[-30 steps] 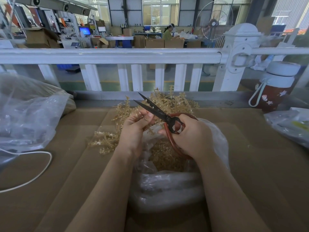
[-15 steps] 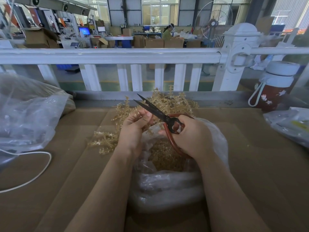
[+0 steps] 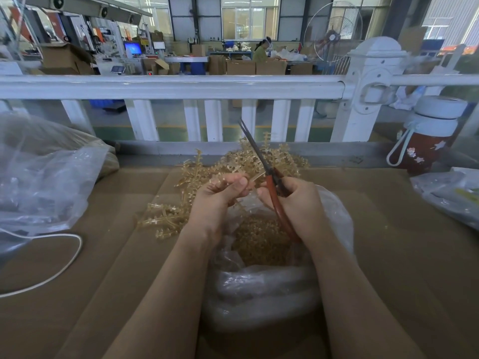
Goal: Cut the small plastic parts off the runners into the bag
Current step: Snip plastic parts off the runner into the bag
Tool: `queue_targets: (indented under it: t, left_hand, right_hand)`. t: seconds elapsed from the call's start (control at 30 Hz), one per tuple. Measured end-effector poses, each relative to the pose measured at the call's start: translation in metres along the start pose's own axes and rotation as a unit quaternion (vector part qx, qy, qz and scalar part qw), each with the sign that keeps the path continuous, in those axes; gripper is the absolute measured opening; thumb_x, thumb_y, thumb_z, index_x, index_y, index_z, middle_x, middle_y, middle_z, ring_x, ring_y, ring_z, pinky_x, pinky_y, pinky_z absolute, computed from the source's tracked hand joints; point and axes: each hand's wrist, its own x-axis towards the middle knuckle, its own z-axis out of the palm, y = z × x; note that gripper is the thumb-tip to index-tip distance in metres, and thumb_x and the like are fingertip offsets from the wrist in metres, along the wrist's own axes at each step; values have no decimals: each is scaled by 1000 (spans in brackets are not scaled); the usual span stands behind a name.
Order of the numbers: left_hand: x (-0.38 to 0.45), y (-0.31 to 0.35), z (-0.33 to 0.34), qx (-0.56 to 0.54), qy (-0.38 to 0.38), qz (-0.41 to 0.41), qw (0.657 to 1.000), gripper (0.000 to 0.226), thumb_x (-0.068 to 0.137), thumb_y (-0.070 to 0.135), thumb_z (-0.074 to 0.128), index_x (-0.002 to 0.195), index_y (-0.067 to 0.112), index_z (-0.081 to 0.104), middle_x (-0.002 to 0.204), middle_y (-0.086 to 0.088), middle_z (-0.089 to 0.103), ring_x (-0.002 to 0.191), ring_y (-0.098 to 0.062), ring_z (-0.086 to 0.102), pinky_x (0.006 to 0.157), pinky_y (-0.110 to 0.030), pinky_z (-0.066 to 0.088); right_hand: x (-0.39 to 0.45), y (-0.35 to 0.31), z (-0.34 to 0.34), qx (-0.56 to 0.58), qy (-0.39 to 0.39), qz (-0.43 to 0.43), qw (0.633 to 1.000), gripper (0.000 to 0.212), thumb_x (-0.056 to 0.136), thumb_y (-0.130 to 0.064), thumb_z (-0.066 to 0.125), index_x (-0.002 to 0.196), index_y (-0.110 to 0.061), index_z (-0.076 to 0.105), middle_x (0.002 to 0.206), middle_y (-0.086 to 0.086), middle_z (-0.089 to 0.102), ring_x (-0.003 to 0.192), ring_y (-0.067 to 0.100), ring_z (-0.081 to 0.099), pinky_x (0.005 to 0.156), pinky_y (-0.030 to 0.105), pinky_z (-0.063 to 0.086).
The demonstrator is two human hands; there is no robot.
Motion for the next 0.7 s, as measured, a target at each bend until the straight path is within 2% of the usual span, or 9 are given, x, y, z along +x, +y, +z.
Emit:
queue_targets:
  t: [0.1,0.17,0.23,0.27,0.37,0.43,0.53,0.6,0.7]
  left_hand:
    - [-1,1,0,0,-1,-6,1000,13,78,4,72,91,3,71,80,-10,72,71,-16,70,63,-29,59]
    - [-1,1,-1,9,2,-1,1000,14,76,6,74,90,6,72,83,-11,73,77,-21,71,71,-36,61]
    - [-1,2,-2,19,11,14,1000,15,77,10,75,92,8,73,86,-11,73,82,-25,71,78,-43,60]
    - [-1,2,-3,20,13,29,999,13,79,13,74,91,10,74,85,-10,73,80,-24,70,77,-42,60]
    - [1,3,-6,38,34,87,995,8,85,18,70,91,13,74,75,-1,70,68,-13,61,70,-28,55]
    - [3,2,-7,53,42,106,992,7,90,15,67,93,12,73,73,1,69,67,-10,59,67,-23,53]
    - [4,-1,-8,93,47,126,987,7,93,14,65,93,12,73,72,2,69,67,-9,59,68,-22,52]
    - [5,-2,-7,99,53,136,984,9,94,13,64,96,11,72,72,3,69,67,-8,60,71,-23,52]
    - [6,-2,-7,94,66,152,982,11,95,10,63,96,13,73,73,3,70,65,-6,59,68,-21,52]
  right_hand:
    - [2,0,0,37,0,5,999,12,82,-21,83,77,-28,74,71,-10,75,67,7,72,60,17,56]
    - [3,0,-1,45,-3,10,999,12,83,-17,81,78,-26,74,72,-8,75,70,8,73,65,18,57]
    - [2,0,-2,40,-7,8,999,13,84,-15,80,79,-25,73,71,-9,75,69,6,72,63,16,56]
    - [2,0,-3,38,-9,7,999,14,84,-14,80,78,-25,73,70,-9,74,67,5,71,61,15,55]
    - [2,-1,-4,26,-15,13,999,14,83,-16,81,80,-26,72,68,-11,73,61,4,69,54,15,52]
    - [1,-1,-3,1,-19,16,1000,13,83,-23,82,82,-30,71,69,-17,72,61,0,68,51,12,48]
    - [-2,0,-3,-101,1,-2,995,23,77,-54,81,87,-39,67,77,-32,68,72,-8,64,54,8,43]
    - [-4,1,-4,-159,21,-27,987,41,72,-71,75,97,-41,64,82,-29,68,80,-8,62,62,9,40]
    - [-6,1,-4,-229,35,-74,970,56,70,-83,66,103,-37,60,92,-26,65,84,-5,58,67,7,35]
